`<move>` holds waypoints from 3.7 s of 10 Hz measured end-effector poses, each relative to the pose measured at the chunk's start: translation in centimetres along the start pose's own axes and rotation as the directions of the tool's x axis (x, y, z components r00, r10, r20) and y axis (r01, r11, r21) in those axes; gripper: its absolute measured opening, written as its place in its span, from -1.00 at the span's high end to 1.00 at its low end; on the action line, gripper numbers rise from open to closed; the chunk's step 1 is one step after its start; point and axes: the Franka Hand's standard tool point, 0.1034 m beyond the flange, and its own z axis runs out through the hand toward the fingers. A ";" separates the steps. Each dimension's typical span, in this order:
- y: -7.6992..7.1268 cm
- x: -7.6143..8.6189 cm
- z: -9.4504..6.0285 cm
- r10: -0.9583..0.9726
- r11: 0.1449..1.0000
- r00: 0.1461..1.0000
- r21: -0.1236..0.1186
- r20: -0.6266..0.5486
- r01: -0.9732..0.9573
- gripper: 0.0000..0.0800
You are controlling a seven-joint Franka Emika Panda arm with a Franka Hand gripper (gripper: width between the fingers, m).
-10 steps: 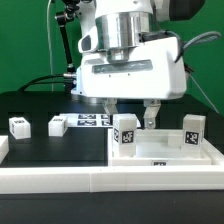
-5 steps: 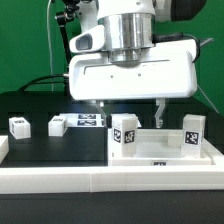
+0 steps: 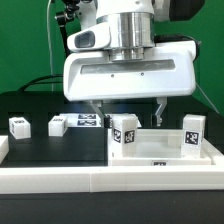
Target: Assemble square table
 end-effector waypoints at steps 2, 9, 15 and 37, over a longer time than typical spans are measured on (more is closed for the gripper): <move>0.1 0.0 0.0 -0.147 0.989 0.989 -0.009 0.002 0.147 -0.62; 0.1 0.1 -0.1 -0.351 0.936 0.936 -0.015 0.029 0.352 -0.07; 0.5 0.2 -0.1 0.023 1.000 1.000 -0.017 0.018 -0.022 0.28; 0.0 0.2 -0.1 0.691 0.723 0.719 -0.044 0.068 -0.690 -0.62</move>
Offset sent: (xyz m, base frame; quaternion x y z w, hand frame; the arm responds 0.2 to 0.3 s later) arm -0.0006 0.0066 -0.0009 0.0152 -0.0165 -0.2006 0.9794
